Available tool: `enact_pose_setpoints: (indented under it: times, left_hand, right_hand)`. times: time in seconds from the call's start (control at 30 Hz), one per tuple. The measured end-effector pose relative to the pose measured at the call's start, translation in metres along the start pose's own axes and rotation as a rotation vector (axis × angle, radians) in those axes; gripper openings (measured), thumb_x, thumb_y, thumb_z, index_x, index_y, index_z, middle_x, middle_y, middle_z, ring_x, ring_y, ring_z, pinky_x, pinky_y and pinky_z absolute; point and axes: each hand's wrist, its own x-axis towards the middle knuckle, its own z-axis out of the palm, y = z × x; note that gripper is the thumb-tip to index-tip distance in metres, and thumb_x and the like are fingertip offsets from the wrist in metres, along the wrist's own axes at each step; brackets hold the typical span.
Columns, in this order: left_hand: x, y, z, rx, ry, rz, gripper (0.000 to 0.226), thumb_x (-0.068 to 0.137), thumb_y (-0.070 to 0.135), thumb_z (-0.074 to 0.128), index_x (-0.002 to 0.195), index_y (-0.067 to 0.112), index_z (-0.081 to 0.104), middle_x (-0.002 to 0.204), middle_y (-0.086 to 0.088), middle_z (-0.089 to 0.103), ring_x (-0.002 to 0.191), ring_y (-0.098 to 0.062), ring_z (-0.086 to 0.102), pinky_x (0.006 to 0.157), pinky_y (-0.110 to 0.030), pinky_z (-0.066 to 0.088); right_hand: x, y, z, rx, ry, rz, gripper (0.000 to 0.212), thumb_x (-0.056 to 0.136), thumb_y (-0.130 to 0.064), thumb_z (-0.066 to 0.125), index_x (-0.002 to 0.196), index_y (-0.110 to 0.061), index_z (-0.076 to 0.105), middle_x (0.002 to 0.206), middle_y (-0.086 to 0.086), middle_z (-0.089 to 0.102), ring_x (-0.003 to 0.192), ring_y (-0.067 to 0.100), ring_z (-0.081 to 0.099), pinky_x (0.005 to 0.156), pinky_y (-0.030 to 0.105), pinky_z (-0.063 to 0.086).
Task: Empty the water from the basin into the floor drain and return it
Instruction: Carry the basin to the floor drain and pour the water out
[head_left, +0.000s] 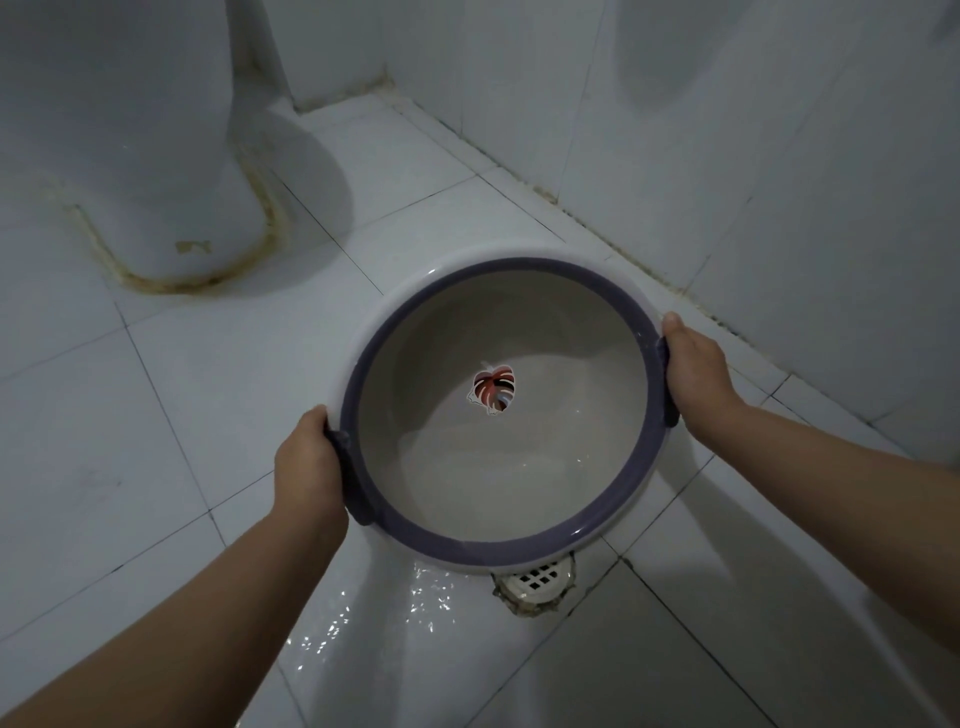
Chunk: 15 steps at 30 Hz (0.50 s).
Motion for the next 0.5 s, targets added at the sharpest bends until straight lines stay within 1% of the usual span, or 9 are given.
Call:
enact_pose_setpoints:
  times: [0.07,0.13,0.17,0.23,0.33,0.4,0.47,0.5]
  left_hand:
    - [0.0008,0.0004,0.0003,-0.028,0.002,-0.002,0.038,0.081,0.025,0.042,0.043,0.019,0.04,0.026,0.009,0.038,0.048,-0.014,0.038,0.051,-0.028,0.029]
    - [0.0027,0.001,0.0001,-0.035,0.005,-0.011,0.037,0.077,0.023,0.042,0.04,0.019,0.039,0.025,0.009,0.037,0.042,-0.014,0.039,0.049,-0.028,0.028]
    - [0.0035,0.0012,0.0001,-0.036,0.005,-0.016,0.034,0.075,0.023,0.042,0.042,0.018,0.041,0.025,0.008,0.039,0.042,-0.014,0.042,0.049,-0.027,0.03]
    - [0.003,0.0023,0.0012,-0.041,0.003,-0.022,0.027,0.074,0.022,0.041,0.048,0.014,0.045,0.027,0.006,0.044,0.047,-0.017,0.045,0.051,-0.028,0.034]
    - [0.0,0.0053,0.0044,-0.034,0.001,-0.028,0.028,0.076,0.022,0.039,0.049,0.013,0.041,0.025,0.005,0.042,0.049,-0.019,0.043,0.05,-0.028,0.034]
    - [-0.0021,0.0065,0.0061,-0.017,0.003,-0.031,0.03,0.077,0.022,0.038,0.048,0.014,0.037,0.024,0.005,0.038,0.048,-0.018,0.04,0.049,-0.028,0.032]
    - [-0.0041,0.0065,0.0063,-0.01,0.001,-0.033,0.03,0.078,0.024,0.037,0.049,0.015,0.036,0.026,0.004,0.039,0.049,-0.019,0.041,0.049,-0.028,0.033]
    - [-0.005,0.0058,0.0059,-0.01,-0.001,-0.034,0.03,0.077,0.024,0.037,0.049,0.015,0.037,0.028,0.003,0.041,0.049,-0.019,0.042,0.049,-0.027,0.034]
  right_hand:
    - [-0.0009,-0.001,0.0015,0.038,0.017,0.05,0.042,0.091,-0.041,0.033,0.057,-0.02,0.045,0.06,0.001,0.052,0.058,0.017,0.05,0.052,0.029,0.035]
    - [-0.002,-0.0023,0.0034,0.078,0.033,0.091,0.04,0.089,-0.041,0.035,0.055,-0.02,0.044,0.058,0.001,0.051,0.057,0.017,0.049,0.051,0.03,0.035]
    - [-0.0022,-0.0031,0.0039,0.106,0.042,0.117,0.039,0.088,-0.04,0.037,0.054,-0.02,0.043,0.057,0.0,0.049,0.056,0.017,0.048,0.051,0.03,0.034]
    - [-0.003,-0.0052,0.004,0.18,0.051,0.173,0.038,0.085,-0.039,0.042,0.052,-0.02,0.042,0.056,0.0,0.048,0.054,0.017,0.047,0.05,0.028,0.034]
    - [-0.004,-0.0067,0.0021,0.266,0.051,0.233,0.035,0.083,-0.037,0.047,0.053,-0.019,0.045,0.053,0.001,0.05,0.051,0.017,0.049,0.044,0.022,0.037]
    - [-0.0031,-0.0058,0.0005,0.291,0.059,0.257,0.035,0.081,-0.036,0.048,0.051,-0.019,0.045,0.045,-0.002,0.051,0.047,0.016,0.049,0.041,0.02,0.036]
    - [-0.0018,-0.0048,0.0003,0.297,0.053,0.266,0.035,0.079,-0.036,0.049,0.048,-0.021,0.043,0.034,-0.008,0.048,0.039,0.013,0.049,0.041,0.019,0.034]
    - [-0.0011,-0.0041,0.0003,0.303,0.046,0.266,0.036,0.079,-0.036,0.049,0.047,-0.021,0.043,0.031,-0.009,0.047,0.035,0.011,0.048,0.039,0.018,0.034]
